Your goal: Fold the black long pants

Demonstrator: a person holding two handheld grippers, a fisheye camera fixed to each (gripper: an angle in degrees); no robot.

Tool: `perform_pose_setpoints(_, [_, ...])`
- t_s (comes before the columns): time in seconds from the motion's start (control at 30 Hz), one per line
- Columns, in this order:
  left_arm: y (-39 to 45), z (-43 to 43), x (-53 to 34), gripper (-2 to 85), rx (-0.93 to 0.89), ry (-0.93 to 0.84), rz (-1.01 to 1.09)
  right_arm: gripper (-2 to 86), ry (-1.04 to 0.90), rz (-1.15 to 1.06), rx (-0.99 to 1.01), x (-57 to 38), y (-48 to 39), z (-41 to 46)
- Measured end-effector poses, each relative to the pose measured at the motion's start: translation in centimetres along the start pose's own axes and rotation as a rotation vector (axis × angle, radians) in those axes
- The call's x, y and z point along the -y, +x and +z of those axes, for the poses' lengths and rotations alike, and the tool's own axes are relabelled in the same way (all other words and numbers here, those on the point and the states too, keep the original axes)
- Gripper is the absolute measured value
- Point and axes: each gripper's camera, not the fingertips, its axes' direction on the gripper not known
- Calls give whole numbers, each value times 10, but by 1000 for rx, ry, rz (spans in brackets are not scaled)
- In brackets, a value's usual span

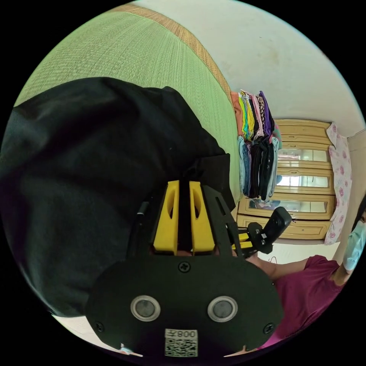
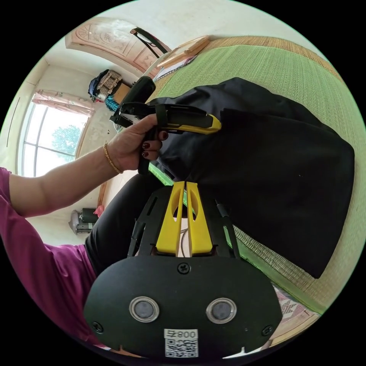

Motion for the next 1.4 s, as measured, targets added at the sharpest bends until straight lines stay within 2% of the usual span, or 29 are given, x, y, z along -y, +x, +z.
perform_pose_setpoints(0.33, [49,-28,-3,10,56,19,61,6,23,-27,106,0,-12,-19])
perform_pose_setpoints(0.47, [54,-44,-17,16,33,73,30,4,57,-28,75,-1,-11,-42])
perform_pose_setpoints(0.57, [72,-54,-28,14,48,101,53,1,141,32,-26,3,12,-74])
perform_pose_setpoints(0.7, [113,-45,-34,6,139,48,141,0,234,129,-193,18,56,-113])
perform_pose_setpoints(0.83, [127,-22,-35,3,268,-29,153,1,176,208,-436,36,91,-118])
perform_pose_setpoints(0.9, [129,-23,-40,1,218,-8,141,1,93,221,-464,40,106,-107])
perform_pose_setpoints(0.93, [130,-23,-41,1,212,-7,138,1,141,198,-455,35,107,-111])
perform_pose_setpoints(1.13, [174,-35,-69,0,215,-1,213,2,128,199,-401,21,118,-134])
perform_pose_setpoints(1.3, [195,-10,-101,0,281,-114,244,1,132,256,-397,6,141,-149])
perform_pose_setpoints(1.4, [207,-30,-115,0,260,-59,222,1,172,244,-337,-9,143,-167])
